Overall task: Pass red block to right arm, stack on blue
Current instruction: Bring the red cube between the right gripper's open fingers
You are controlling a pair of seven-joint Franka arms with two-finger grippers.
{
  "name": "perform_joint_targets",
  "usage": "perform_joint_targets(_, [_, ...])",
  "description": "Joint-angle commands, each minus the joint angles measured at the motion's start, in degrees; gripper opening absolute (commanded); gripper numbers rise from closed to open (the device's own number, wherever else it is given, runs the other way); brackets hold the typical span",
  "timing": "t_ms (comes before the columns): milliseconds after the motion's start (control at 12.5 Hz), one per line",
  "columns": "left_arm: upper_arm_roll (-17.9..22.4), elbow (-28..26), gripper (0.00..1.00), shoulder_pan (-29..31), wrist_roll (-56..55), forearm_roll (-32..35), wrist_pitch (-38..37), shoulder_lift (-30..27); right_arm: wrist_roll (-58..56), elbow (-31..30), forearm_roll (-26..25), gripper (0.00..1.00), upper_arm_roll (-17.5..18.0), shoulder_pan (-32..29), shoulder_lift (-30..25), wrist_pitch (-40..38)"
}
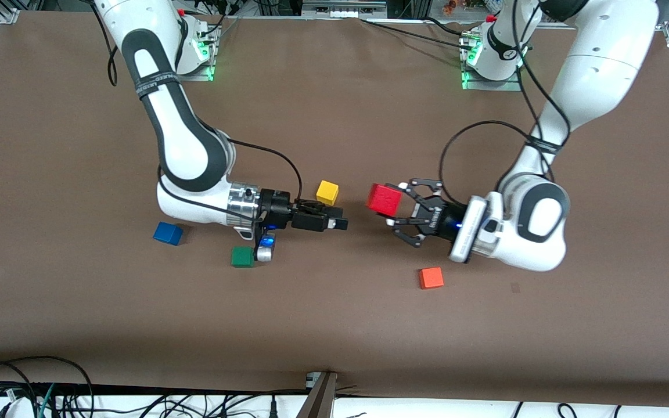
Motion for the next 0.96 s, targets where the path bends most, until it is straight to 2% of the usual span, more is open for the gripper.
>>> perform_joint_targets(0, [0.31, 1.69, 0.00, -2.34, 2.40, -3.54, 2.43, 0.85, -0.27, -5.40, 1.24, 1.00, -0.22, 0.44, -4.42, 0.84])
perform_joint_targets(240, [0.31, 1.69, 0.00, -3.14, 1.61, -3.98, 4.29, 0.85, -0.19, -8.66, 1.06, 1.00, -0.40, 0.44, -7.50, 0.83])
perform_joint_targets(882, [0.40, 1.61, 0.00, -3.85, 1.34, -4.77, 5.35, 1.20, -0.80, -11.65, 0.89, 1.00, -0.22, 0.44, -9.61, 0.92])
